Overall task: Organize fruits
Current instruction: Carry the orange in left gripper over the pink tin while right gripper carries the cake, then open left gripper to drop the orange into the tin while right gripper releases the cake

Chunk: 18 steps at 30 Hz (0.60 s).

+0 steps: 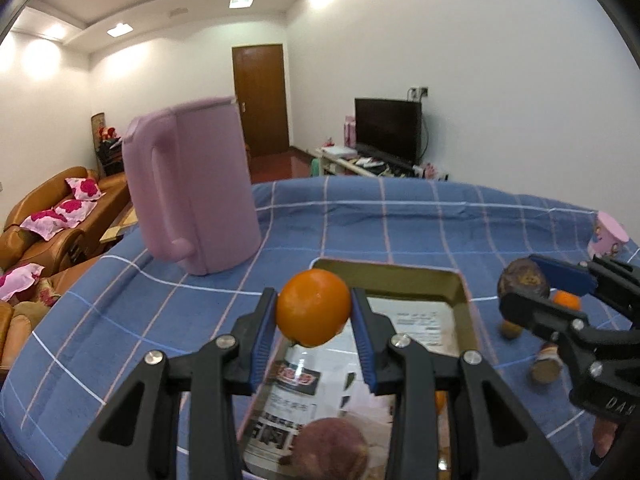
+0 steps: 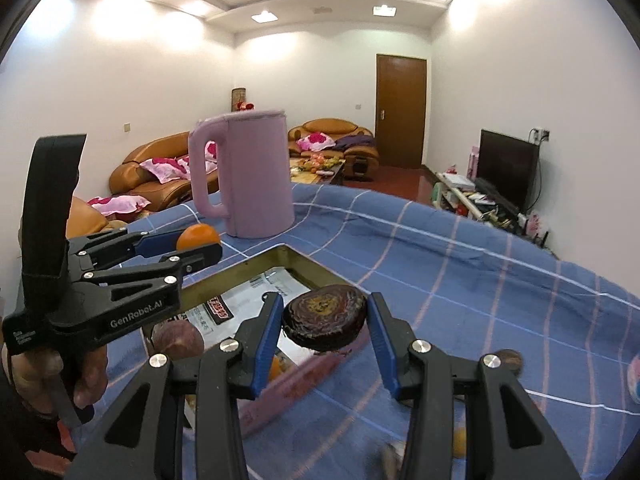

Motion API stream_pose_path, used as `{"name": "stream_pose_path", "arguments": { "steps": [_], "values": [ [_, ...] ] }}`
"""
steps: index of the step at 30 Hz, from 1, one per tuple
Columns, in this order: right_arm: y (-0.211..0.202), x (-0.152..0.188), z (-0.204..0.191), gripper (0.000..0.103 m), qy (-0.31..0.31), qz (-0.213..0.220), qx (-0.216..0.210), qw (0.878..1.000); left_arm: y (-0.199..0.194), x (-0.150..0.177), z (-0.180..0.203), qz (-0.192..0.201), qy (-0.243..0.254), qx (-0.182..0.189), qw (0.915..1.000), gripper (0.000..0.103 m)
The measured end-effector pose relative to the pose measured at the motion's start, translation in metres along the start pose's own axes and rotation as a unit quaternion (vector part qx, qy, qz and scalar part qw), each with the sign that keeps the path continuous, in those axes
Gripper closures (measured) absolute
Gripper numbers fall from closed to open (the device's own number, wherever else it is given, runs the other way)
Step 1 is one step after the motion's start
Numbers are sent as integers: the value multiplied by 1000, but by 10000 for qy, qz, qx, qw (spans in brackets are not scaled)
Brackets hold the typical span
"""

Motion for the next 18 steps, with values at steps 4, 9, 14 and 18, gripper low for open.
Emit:
{"name": "stream_pose_path", "arguments": {
  "steps": [4, 9, 14, 18],
  "values": [
    [25, 2, -6, 58, 21, -154, -69, 9999, 10, 5, -3, -185, 10, -16, 9998, 65],
    [40, 5, -12, 58, -10, -298, -141, 9995, 15, 10, -3, -269, 49, 20, 9996, 65],
    [49, 8, -15, 58, -25, -436, -145, 9989, 20, 15, -1, -385, 105, 16, 9992, 65],
    [59, 13, -16, 58, -54, -604, -118, 9981, 25, 19, 2, -498, 168, 5, 9986, 64]
  ]
}}
Point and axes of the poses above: each gripper's, at about its wrist camera, not at the fingertips, and y roughly the way its jaws point, z to its right, x to its underside, the point moved 4 cm from there along y, roughly the way its jaws point, and after that the axes turned 8 degrees about -x, right-handed, at the moved point
